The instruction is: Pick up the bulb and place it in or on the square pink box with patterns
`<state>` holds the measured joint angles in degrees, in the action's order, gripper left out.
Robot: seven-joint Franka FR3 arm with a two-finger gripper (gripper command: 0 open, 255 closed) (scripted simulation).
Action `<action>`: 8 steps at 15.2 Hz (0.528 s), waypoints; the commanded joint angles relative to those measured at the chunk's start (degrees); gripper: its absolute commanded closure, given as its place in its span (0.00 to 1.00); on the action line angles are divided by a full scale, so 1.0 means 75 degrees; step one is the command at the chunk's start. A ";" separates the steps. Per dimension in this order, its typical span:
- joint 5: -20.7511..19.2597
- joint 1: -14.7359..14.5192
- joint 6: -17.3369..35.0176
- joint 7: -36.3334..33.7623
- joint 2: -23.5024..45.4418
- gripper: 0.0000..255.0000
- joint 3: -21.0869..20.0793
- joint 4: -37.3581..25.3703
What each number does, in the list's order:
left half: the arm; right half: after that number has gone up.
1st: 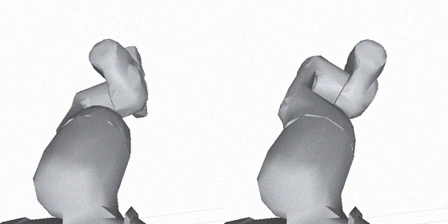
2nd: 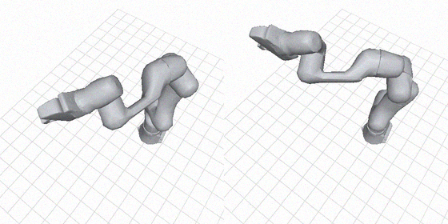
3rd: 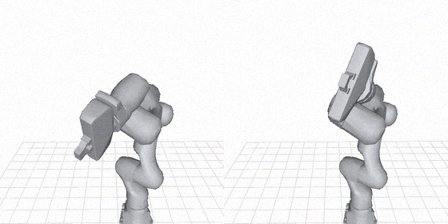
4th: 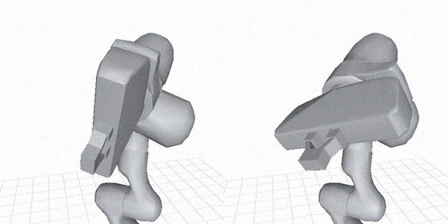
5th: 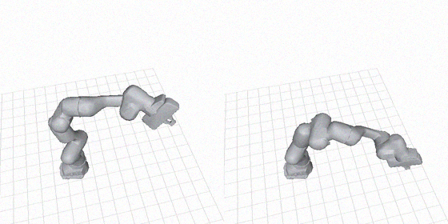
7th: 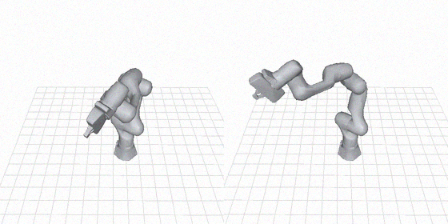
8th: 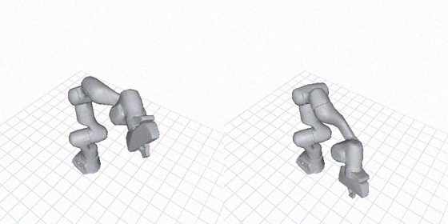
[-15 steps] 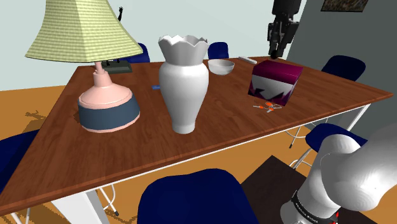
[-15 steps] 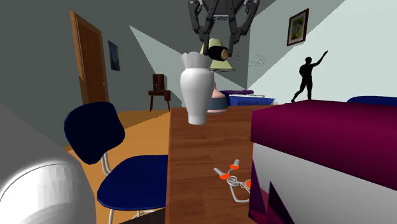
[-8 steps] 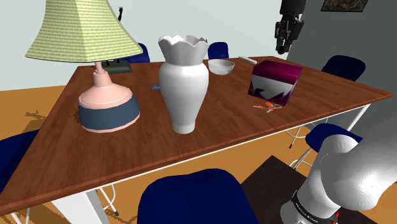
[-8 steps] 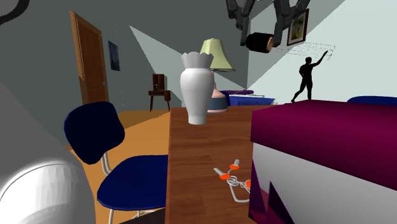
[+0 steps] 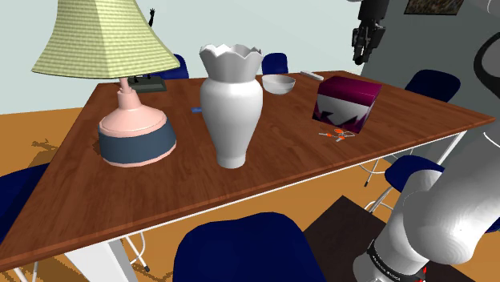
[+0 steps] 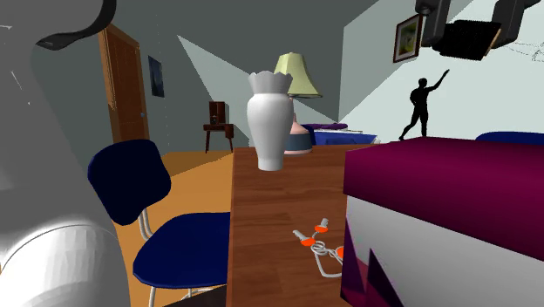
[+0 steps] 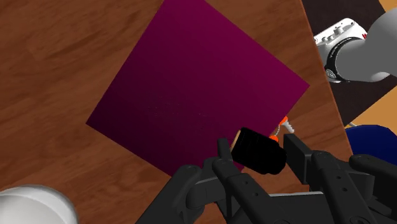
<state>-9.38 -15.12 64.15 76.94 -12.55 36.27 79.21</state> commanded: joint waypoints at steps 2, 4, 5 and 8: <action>-0.0069 0.0032 0.0300 0.0049 -0.0113 1.00 0.0035 0.0381; -0.0143 0.0038 0.0527 -0.0045 -0.0292 1.00 -0.0029 0.0765; -0.0176 0.0043 0.0638 -0.0089 -0.0375 1.00 -0.0057 0.0949; -0.0266 0.0064 0.0963 -0.0205 -0.0602 1.00 -0.0125 0.1478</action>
<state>-11.11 -14.68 70.45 75.82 -16.35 35.60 88.75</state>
